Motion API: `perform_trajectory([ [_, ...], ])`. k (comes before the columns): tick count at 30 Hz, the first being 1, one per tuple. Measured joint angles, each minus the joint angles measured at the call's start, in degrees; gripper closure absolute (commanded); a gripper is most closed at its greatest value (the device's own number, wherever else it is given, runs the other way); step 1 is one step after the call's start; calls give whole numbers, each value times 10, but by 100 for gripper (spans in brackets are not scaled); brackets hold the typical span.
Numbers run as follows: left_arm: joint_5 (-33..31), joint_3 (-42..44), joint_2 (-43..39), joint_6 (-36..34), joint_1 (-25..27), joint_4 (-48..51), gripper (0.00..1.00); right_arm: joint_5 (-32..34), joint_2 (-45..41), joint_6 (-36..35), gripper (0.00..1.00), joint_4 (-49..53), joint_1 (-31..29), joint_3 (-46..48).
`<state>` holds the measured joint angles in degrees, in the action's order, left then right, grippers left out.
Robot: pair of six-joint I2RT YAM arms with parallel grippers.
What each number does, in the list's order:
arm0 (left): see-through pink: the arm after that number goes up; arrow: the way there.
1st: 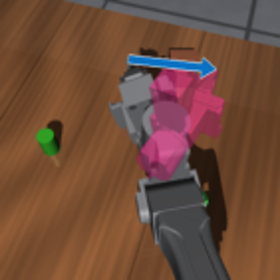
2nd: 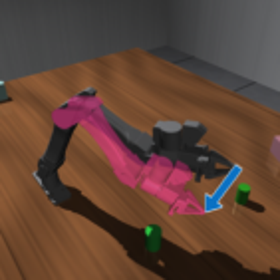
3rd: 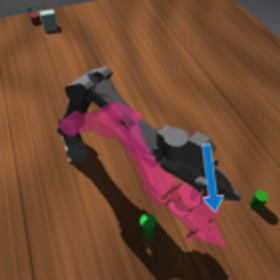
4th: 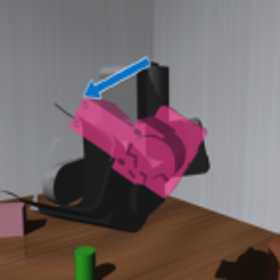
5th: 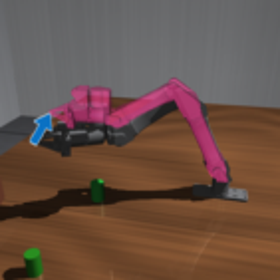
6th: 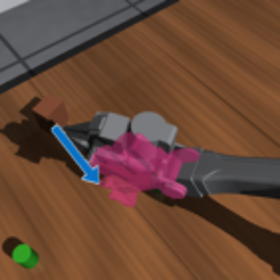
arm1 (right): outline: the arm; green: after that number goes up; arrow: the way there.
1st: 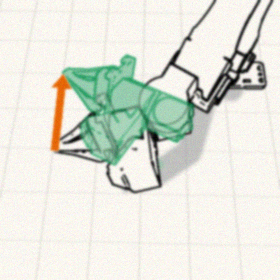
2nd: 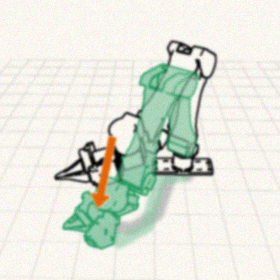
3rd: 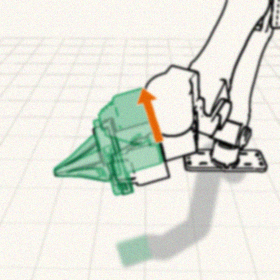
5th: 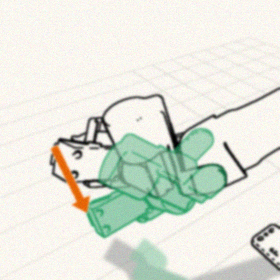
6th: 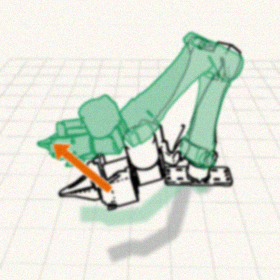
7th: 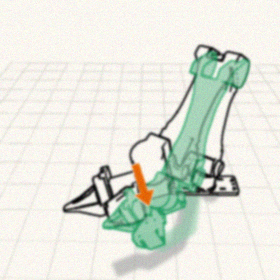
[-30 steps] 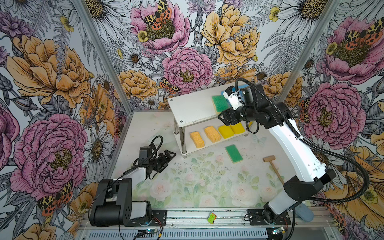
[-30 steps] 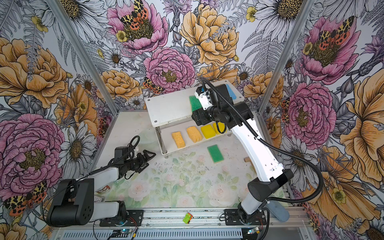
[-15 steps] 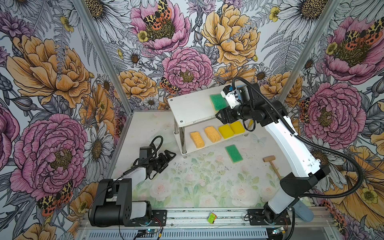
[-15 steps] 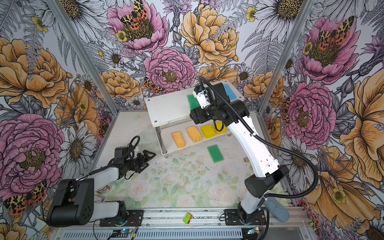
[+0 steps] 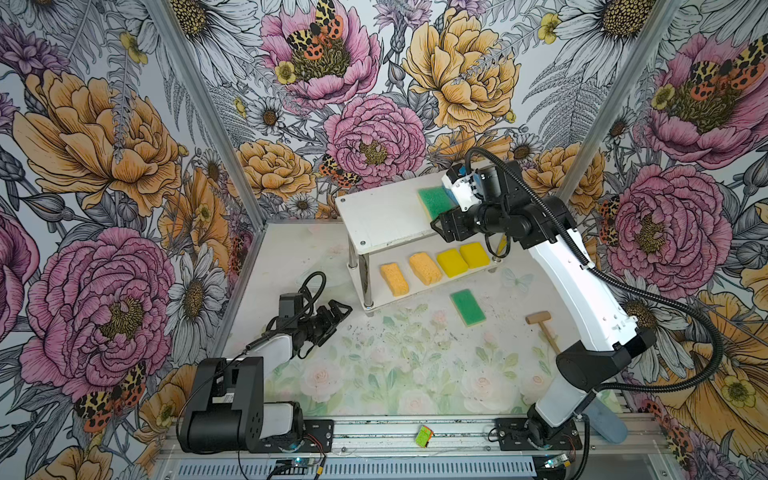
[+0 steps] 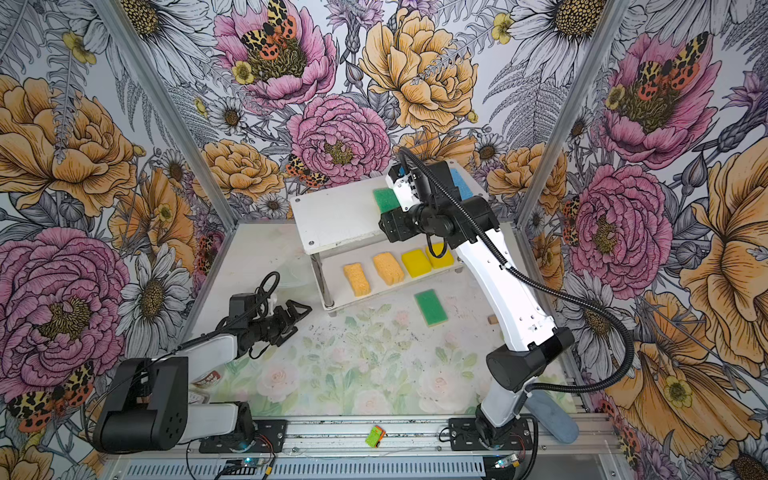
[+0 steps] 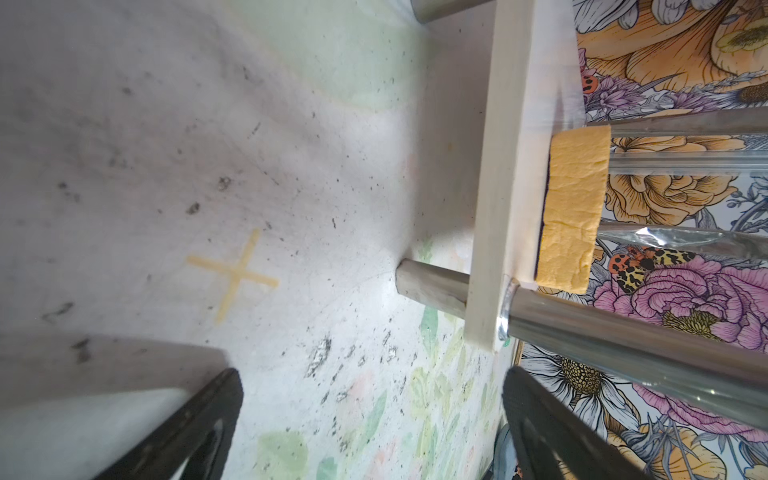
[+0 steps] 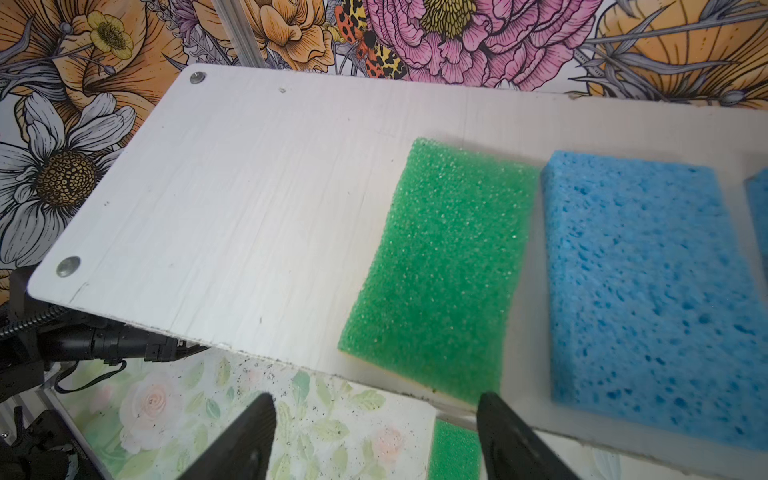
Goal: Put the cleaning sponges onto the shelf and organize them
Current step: 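Withdraw the right gripper and move it down over the other green sponge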
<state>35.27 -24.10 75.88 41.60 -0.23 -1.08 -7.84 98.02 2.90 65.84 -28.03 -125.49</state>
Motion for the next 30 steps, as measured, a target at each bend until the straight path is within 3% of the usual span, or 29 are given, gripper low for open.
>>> perform_trajectory([
  [6,0,0,0,0,0,0,1,0,-2,0,21,-1,0,0],
  [13,0,0,0,0,0,0,1,5,-54,-12,10,-4,1,37],
  [19,0,0,0,0,0,0,1,7,-144,-17,0,-7,15,131],
  [30,0,0,0,0,-2,0,1,7,-199,5,0,-41,79,392],
])
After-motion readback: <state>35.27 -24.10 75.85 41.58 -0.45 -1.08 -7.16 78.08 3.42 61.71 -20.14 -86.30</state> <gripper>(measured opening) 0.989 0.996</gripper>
